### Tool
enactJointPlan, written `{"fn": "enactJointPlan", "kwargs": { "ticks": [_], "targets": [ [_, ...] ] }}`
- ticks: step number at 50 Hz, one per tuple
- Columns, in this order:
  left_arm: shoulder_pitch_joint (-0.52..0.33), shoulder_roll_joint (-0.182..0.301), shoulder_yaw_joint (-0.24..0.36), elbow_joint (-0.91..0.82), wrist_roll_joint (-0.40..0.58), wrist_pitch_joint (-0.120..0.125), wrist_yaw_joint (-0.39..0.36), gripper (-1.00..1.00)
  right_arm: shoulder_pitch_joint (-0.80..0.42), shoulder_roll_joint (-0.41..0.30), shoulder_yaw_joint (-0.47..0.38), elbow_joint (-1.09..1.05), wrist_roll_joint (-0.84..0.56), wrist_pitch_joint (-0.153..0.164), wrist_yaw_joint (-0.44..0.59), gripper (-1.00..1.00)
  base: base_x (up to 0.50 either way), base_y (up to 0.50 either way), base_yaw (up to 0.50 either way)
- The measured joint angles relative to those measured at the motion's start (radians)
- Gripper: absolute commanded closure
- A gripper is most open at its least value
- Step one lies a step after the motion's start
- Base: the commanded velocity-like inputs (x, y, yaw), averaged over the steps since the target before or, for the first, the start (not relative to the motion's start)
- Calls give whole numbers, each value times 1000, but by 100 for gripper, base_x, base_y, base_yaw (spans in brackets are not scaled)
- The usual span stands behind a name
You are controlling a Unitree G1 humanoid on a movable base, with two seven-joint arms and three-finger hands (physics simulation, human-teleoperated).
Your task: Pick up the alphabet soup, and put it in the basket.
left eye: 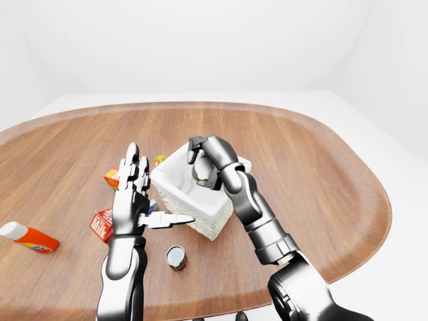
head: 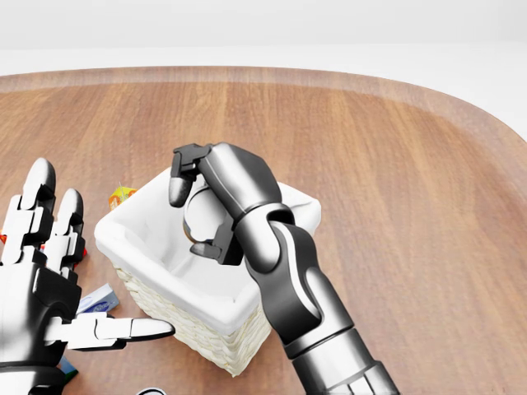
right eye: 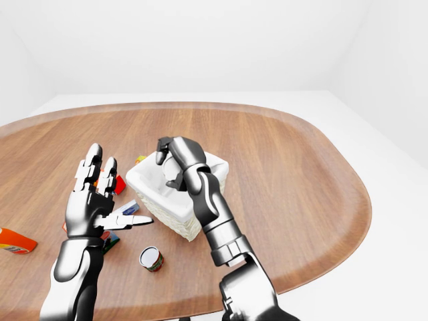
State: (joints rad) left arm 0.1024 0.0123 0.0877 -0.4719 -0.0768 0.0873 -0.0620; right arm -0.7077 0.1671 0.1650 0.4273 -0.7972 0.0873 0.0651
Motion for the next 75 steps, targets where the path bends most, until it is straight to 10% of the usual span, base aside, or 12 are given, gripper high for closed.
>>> {"fn": "enactJointPlan", "kwargs": {
  "ticks": [56, 60, 64, 75],
  "targets": [
    [-4, 1, 0, 6, 0, 0, 0, -100, -156, -34, -32, 385, 19, 0, -86, 94, 0, 0, 0],
    [-3, 1, 0, 4, 0, 0, 0, -100, -158, -34, -33, 387, 10, 0, -85, 62, 0, 0, 0],
    [-2, 1, 0, 1, 0, 0, 1, -100, -159, -34, -33, 388, 7, 0, -87, -100, 0, 0, 0],
    [0, 0, -1, -2, 1, 0, 1, -100, -163, -32, -35, 392, 2, 0, -92, -100, 0, 0, 0]
  ]
}}
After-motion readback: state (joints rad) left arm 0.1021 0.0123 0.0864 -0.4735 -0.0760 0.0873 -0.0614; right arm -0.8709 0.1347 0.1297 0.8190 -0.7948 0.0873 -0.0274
